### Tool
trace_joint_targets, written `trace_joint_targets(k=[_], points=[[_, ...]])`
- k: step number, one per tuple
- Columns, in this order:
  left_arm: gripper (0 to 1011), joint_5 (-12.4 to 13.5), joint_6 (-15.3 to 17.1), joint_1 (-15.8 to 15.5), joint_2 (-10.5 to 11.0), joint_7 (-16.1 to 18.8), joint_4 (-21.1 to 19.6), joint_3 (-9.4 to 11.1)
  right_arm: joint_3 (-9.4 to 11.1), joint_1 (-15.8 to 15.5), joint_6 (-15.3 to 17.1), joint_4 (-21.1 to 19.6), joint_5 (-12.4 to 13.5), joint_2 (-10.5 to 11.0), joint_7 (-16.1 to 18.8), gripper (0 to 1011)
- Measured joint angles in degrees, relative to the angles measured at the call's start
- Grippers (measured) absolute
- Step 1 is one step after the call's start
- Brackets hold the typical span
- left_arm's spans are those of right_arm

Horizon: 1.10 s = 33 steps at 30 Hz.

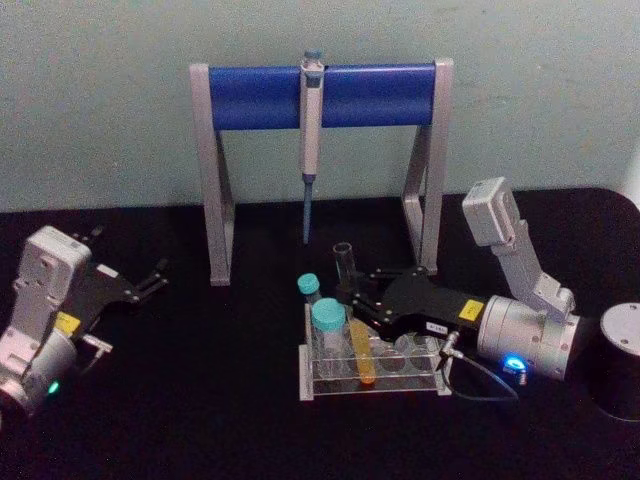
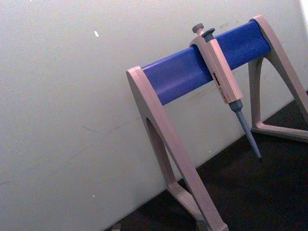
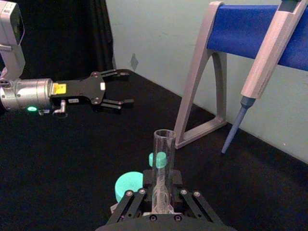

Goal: Pick up the test tube from the test tube rack, shake it, then place it back into the test tube rack.

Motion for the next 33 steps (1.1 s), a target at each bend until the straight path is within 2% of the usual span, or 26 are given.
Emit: trace_joint_targets(k=[10,23,33], points=[[1001,0.0,0.0,0.0,0.0,0.0,0.0,0.0,0.04,-0.1,-0.21,0.01,0.02,-0.02,-0.01,229],[1001,0.0,0.0,0.0,0.0,0.0,0.0,0.0,1.36,-2.23,-4.62,-0.58,1.42,0.1,0.63,229],[1001,0.0,0.0,0.0,0.0,0.0,0.0,0.0,3.17,-5.78,-8.11,-2.15,3.6,0.97,1.32,229]])
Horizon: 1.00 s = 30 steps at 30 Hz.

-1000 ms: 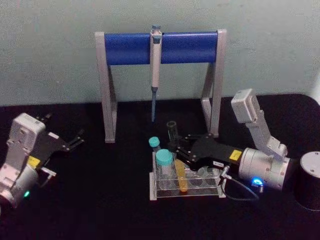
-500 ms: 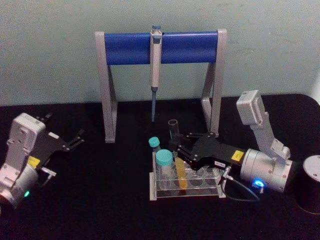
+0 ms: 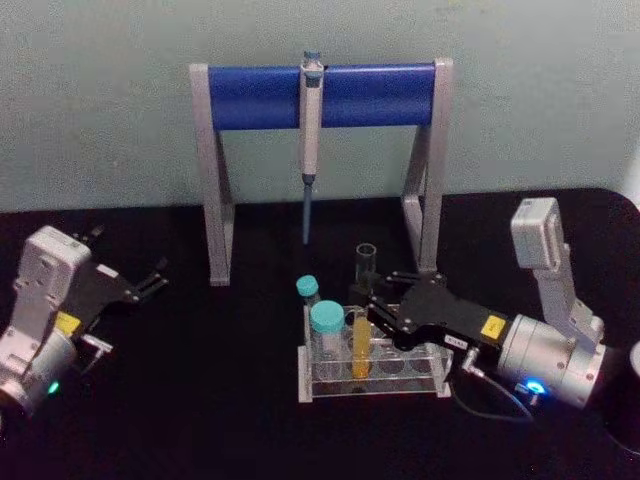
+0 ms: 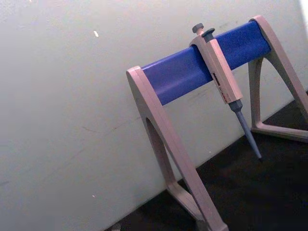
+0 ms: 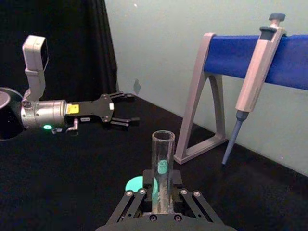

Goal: Pick up the test tube from the test tube rack, shake it, then place it back into the test tube rack.

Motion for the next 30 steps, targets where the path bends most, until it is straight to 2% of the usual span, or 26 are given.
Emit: trace_joint_targets(k=[9,19,30], points=[[1001,0.0,0.0,0.0,0.0,0.0,0.0,0.0,1.16,-1.26,-1.49,-2.08,0.24,0.68,-0.15,229],[1001,0.0,0.0,0.0,0.0,0.0,0.0,0.0,2.54,-1.44,-1.43,-4.74,0.68,1.29,-0.91,229],[1001,0.0,0.0,0.0,0.0,0.0,0.0,0.0,4.63,0.73,-0.69,-5.02,1.04,0.35,-3.68,229]])
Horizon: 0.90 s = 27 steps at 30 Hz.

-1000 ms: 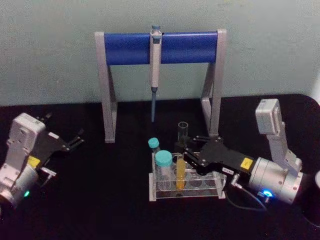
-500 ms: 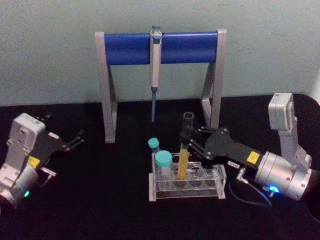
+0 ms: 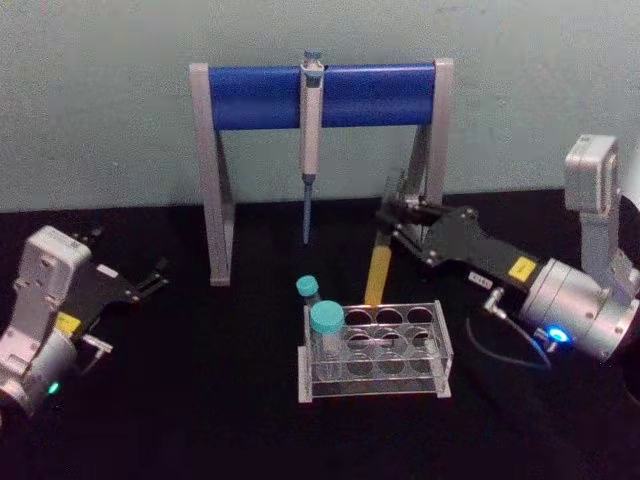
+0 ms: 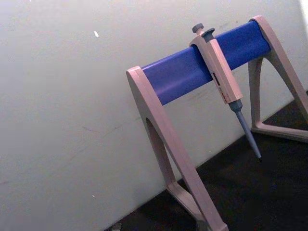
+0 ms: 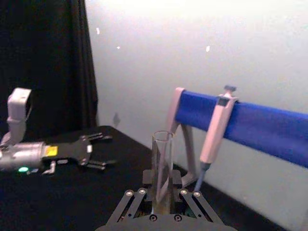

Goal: Pick up the test tube from the test tube rack, shake it, then place it back into the test tube rack.

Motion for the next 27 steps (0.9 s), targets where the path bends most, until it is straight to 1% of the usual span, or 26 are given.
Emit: trace_joint_targets(k=[8,17,27], points=[[1001,0.0,0.0,0.0,0.0,0.0,0.0,0.0,0.87,1.59,0.89,0.18,-0.12,-0.39,-1.15,229],[1001,0.0,0.0,0.0,0.0,0.0,0.0,0.0,0.92,2.53,2.07,-0.07,-0.49,-0.5,-1.6,229],[1001,0.0,0.0,0.0,0.0,0.0,0.0,0.0,0.91,2.71,2.25,-0.07,-0.6,-0.53,-1.72,229]])
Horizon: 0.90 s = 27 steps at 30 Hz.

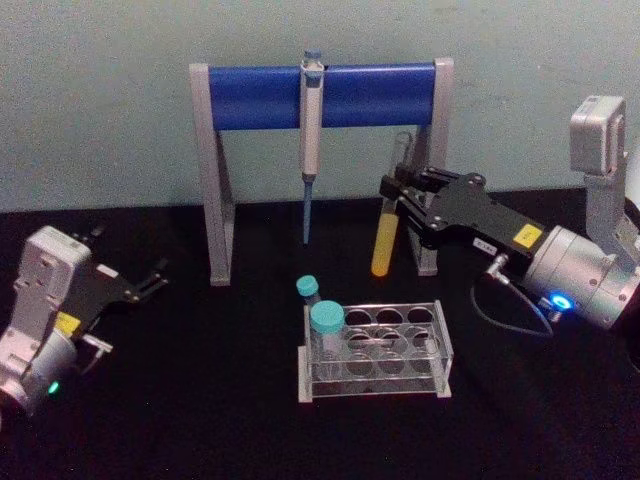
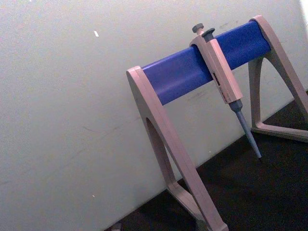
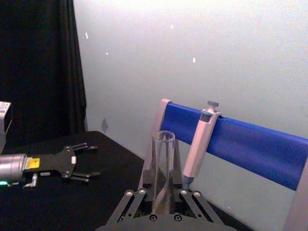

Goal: Pick up the test tube from the test tube rack, shake it, then place it back into the test tube rack.

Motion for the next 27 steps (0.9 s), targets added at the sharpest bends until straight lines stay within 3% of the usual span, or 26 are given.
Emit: trace_joint_targets(k=[9,15,21,27], points=[[1001,0.0,0.0,0.0,0.0,0.0,0.0,0.0,1.7,-1.85,-0.05,-1.14,0.0,1.36,-1.3,229],[1001,0.0,0.0,0.0,0.0,0.0,0.0,0.0,3.12,-5.4,0.11,-3.62,0.14,3.43,-1.7,229],[1001,0.0,0.0,0.0,0.0,0.0,0.0,0.0,2.74,-7.68,0.18,-5.38,0.81,4.07,-0.41,229],[1001,0.0,0.0,0.0,0.0,0.0,0.0,0.0,1.05,-6.95,0.05,-4.93,1.12,3.08,1.08,229]])
